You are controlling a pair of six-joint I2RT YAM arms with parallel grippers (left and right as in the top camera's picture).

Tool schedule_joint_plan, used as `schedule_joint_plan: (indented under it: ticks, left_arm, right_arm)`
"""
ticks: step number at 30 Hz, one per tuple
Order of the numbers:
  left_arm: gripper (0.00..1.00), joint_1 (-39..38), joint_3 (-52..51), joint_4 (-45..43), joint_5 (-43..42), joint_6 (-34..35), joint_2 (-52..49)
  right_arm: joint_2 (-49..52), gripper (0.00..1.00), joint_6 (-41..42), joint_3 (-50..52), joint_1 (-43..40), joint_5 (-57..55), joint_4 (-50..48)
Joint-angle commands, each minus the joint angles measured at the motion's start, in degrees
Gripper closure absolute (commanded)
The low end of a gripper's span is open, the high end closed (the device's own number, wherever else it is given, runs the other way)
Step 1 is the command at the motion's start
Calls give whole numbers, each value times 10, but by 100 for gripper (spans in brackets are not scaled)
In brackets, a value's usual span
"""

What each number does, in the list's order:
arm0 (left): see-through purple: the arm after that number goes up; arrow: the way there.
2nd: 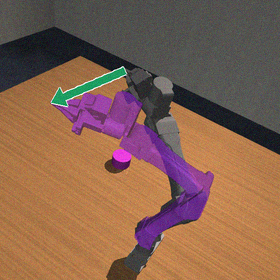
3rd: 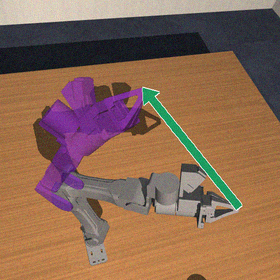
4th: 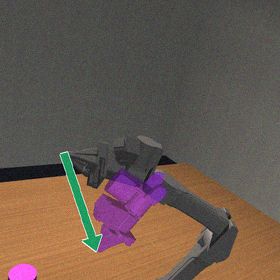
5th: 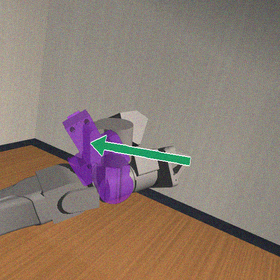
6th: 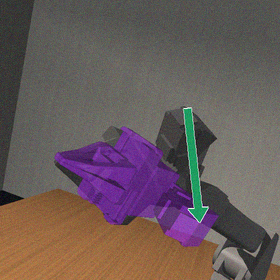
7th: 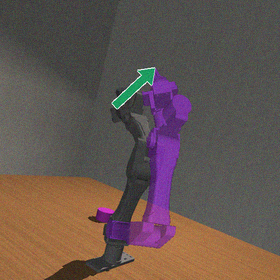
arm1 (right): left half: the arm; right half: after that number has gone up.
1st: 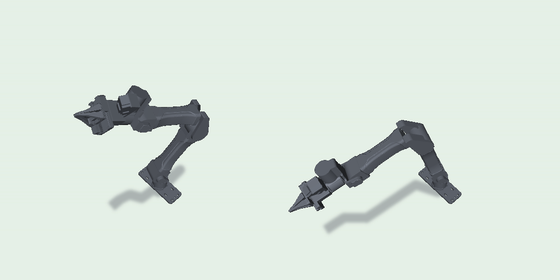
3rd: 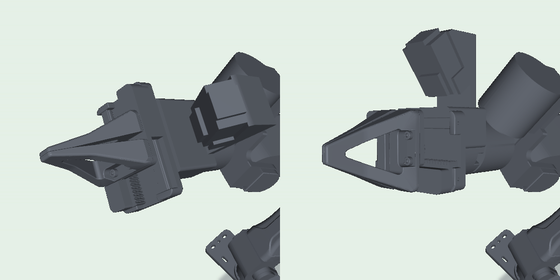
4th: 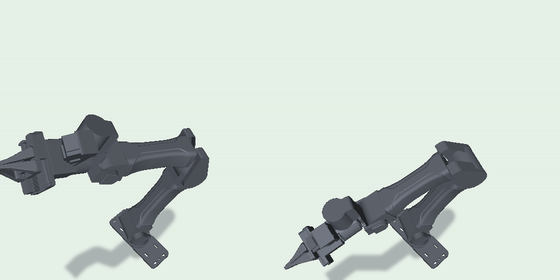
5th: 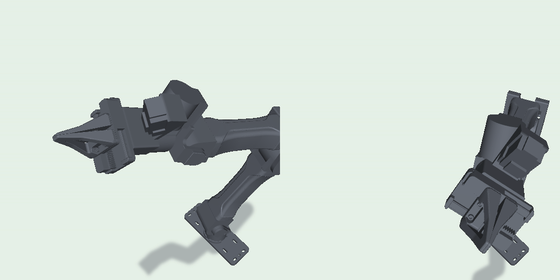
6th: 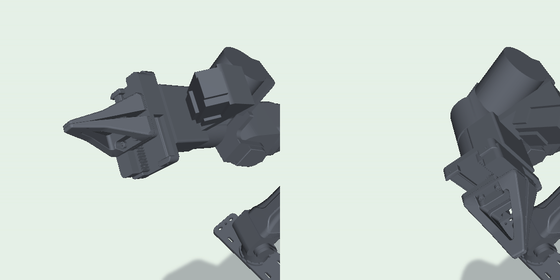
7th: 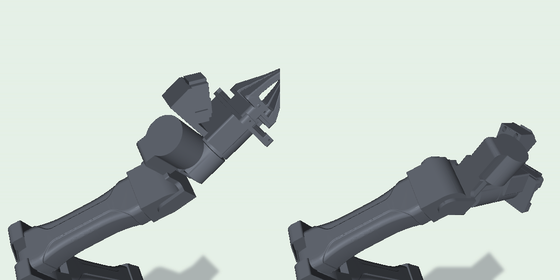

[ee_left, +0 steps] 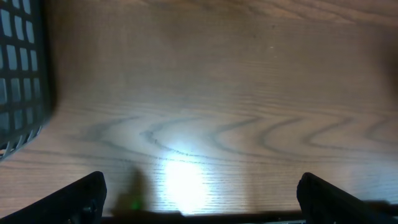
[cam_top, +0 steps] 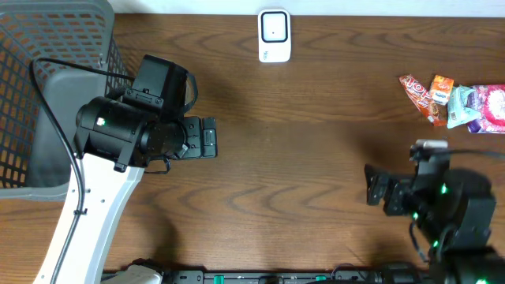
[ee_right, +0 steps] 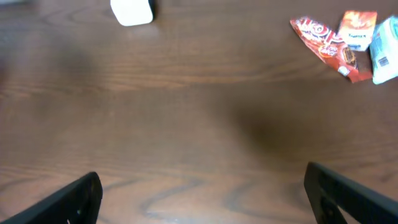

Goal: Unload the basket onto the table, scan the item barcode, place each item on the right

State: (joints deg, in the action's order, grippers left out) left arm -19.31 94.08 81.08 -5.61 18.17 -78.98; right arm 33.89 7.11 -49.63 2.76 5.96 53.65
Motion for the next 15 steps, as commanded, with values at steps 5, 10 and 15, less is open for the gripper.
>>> schedule_joint_plan:
  ticks: [5, 10, 15]
  left_arm:
    - [2, 2, 8, 3, 9, -1, 0]
    - [2, 2, 8, 3, 9, -1, 0]
    - [2, 2, 8, 3, 9, -1, 0]
  right_arm:
    - [-101, 1, -10, 139, 5, -1, -104]
    - [-170, 1, -21, 250, 8, 0, -235]
    - [-236, 1, -20, 345, 16, 3, -337]
